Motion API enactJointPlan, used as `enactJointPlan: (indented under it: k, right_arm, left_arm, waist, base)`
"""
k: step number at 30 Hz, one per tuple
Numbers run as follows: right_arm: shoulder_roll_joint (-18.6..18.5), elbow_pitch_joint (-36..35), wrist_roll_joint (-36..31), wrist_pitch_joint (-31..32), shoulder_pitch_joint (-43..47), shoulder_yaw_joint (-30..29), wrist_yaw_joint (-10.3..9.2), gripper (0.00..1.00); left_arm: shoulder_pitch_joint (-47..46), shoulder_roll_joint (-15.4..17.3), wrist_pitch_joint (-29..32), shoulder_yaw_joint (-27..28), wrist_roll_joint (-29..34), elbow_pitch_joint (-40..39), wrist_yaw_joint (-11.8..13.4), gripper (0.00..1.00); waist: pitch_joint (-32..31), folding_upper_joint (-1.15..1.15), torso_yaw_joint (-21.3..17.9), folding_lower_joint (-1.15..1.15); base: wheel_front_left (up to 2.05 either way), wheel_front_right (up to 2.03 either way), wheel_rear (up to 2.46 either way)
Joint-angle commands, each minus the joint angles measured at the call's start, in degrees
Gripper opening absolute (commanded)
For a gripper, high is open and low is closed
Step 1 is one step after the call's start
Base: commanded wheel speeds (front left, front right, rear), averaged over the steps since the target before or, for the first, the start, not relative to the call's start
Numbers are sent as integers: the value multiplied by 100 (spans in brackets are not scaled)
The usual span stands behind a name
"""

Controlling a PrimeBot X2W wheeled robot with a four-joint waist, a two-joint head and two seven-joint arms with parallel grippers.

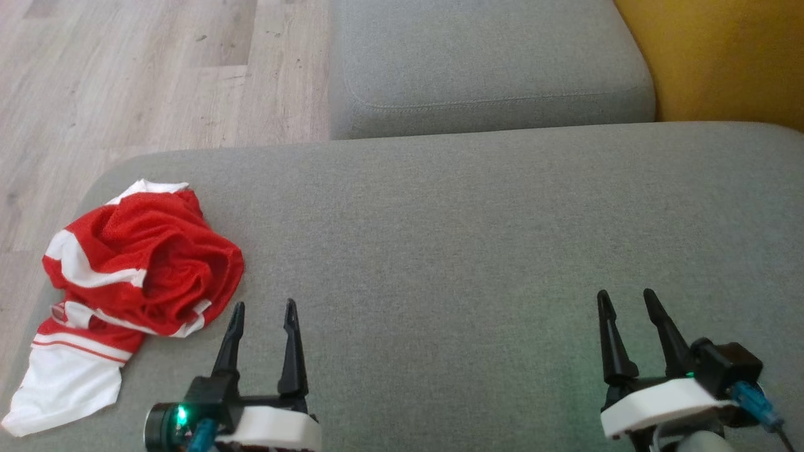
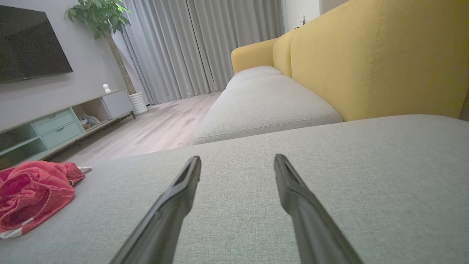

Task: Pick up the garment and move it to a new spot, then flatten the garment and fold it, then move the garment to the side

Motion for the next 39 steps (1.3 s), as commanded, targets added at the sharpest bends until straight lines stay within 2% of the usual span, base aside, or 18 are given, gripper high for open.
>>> enactJointPlan:
  k: [1,17,32,39]
  right_arm:
    - [-50,-208,-256,-105,-162,135,-4,100]
    - [-56,-280,-1442,-376,-142,265,-4,100]
    - [-57,-301,-1443,-380,-143,232,-4,100]
    - [-56,-329,-1448,-380,-139,239,-4,100]
  left_arm:
    - [-183,45,-88,62,236,-228,53,100]
    - [-168,19,-360,-114,1359,-173,237,100]
    - [-187,-19,-364,-46,1383,-82,188,100]
    - [-194,-42,-364,60,1340,2,267,100]
  waist:
    - [1,0,-5,0]
    - [-38,0,-63,0]
    - [-20,0,-8,0]
    - [67,0,269,0]
  base:
    - [0,0,0]
    - [0,0,0]
    - [0,0,0]
    - [0,0,0]
